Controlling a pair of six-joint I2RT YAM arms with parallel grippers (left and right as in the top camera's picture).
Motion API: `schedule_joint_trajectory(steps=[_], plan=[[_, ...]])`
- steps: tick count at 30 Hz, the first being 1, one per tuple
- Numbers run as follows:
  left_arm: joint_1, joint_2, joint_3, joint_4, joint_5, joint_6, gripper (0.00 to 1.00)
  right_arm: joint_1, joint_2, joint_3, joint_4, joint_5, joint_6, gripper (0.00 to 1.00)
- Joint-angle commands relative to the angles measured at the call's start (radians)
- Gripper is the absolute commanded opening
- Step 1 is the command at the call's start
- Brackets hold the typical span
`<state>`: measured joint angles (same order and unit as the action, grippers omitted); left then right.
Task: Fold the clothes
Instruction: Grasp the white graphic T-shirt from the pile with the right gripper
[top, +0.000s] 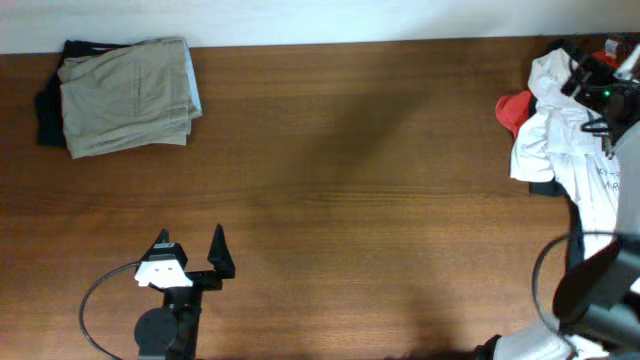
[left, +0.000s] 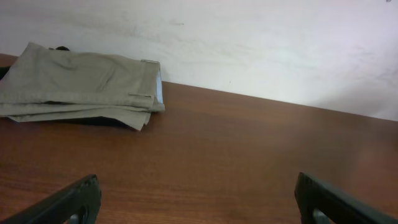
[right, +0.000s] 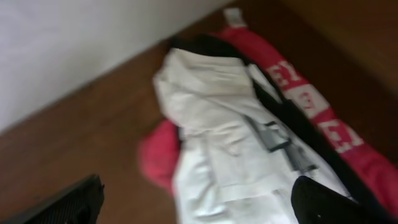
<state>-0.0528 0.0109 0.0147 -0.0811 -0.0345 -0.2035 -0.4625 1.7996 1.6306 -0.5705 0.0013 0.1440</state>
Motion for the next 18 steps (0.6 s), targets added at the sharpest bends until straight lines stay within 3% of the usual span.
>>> schedule_joint_trajectory(steps=[1,4,9,10,12,15,16,18], plan=[[-0.003,-0.005,-0.006,0.001,-0.007,-0.005,0.99,-0.075,0.129,0.023,-0.002,0.007,-0.089,0.95],[-0.003,-0.005,-0.006,0.001,-0.007,-0.005,0.99,-0.125,0.24,0.023,0.028,-0.012,-0.153,0.79],[-0.003,-0.005,-0.006,0.001,-0.007,-0.005,0.99,-0.129,0.346,0.023,0.034,0.037,-0.219,0.79],[-0.003,-0.005,-0.006,0.001,-0.007,-0.005,0.99,-0.129,0.36,0.023,0.034,0.036,-0.219,0.75],[-0.003,-0.005,-0.006,0.001,-0.007,-0.005,0.99,-0.129,0.366,0.023,0.032,0.035,-0.219,0.55],[-0.003,-0.005,-0.006,0.001,-0.007,-0.005,0.99,-0.129,0.367,0.022,0.033,0.034,-0.219,0.52],[-0.003,-0.005,-0.006,0.001,-0.007,-0.005,0.99,-0.129,0.367,0.022,0.033,0.034,-0.219,0.49],[-0.003,-0.005,-0.006,0.001,-0.007,-0.005,0.99,-0.129,0.367,0.022,0.037,0.034,-0.219,0.31]])
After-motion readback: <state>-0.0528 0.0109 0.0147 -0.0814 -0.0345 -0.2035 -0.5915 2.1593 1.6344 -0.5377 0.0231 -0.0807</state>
